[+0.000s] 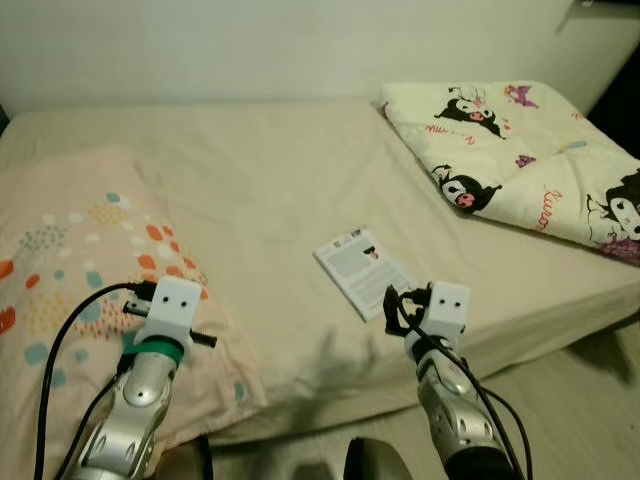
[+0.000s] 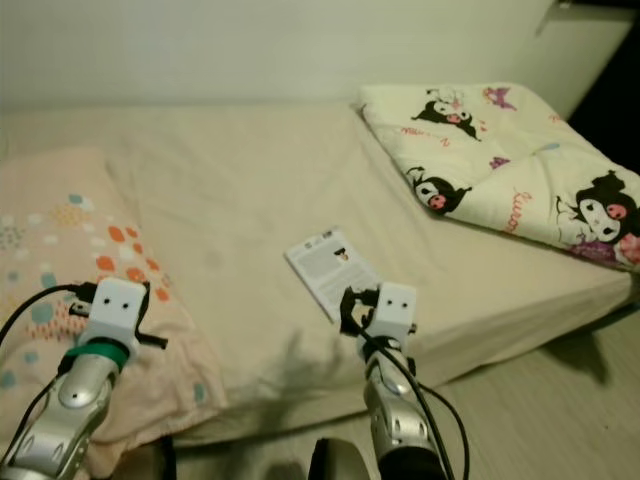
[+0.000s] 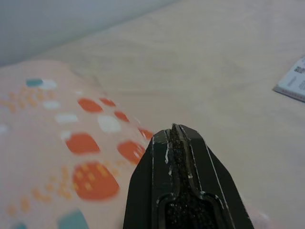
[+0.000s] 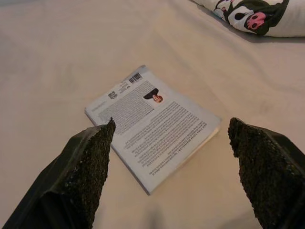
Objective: Clean up the room
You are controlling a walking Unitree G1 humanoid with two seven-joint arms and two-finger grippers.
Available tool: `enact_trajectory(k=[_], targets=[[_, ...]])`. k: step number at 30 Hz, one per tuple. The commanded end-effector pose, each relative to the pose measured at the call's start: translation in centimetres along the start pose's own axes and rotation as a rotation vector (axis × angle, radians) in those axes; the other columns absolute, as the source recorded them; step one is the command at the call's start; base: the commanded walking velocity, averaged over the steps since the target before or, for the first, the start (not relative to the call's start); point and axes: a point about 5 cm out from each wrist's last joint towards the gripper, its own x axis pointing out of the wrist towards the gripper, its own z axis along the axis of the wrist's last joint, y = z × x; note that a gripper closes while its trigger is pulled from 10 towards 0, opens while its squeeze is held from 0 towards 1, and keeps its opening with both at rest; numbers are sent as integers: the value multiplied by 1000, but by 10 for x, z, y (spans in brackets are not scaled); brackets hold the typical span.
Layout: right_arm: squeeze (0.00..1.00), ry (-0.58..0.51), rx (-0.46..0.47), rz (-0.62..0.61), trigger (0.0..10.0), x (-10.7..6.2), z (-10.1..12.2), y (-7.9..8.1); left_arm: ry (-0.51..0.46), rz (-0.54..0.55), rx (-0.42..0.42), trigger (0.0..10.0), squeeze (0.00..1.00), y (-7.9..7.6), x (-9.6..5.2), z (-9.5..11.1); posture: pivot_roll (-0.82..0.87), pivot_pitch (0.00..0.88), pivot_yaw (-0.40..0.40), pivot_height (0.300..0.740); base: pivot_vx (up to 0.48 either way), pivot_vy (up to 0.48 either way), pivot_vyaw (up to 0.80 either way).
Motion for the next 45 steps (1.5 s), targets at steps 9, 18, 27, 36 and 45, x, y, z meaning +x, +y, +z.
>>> enact_trajectory(k=[9,18,27,36,45], targets=[[0,9,38,-107,10000,-9,-11,-16,9,-77,28,10000,0,-7,12,0,137,0,46,685,0,0,0],[0,21,56,-149,10000,-16,-18,-19,27,-87,25,10000,0,-4,21,1,133,0,53,720,0,0,0],[0,50,49,-126,10000,-13,-21,-15,65,-105,8,10000,0,-10,14,-13,124,0,35,740,0,0,0],[0,110,36,-97,10000,-13,-29,-10,112,-117,-61,10000,0,-17,14,-20,121,0,29,740,0,0,0],[0,283,-89,-69,10000,-17,-54,-10,235,-213,-65,10000,0,-32,1,-51,99,0,12,740,0,0,0]])
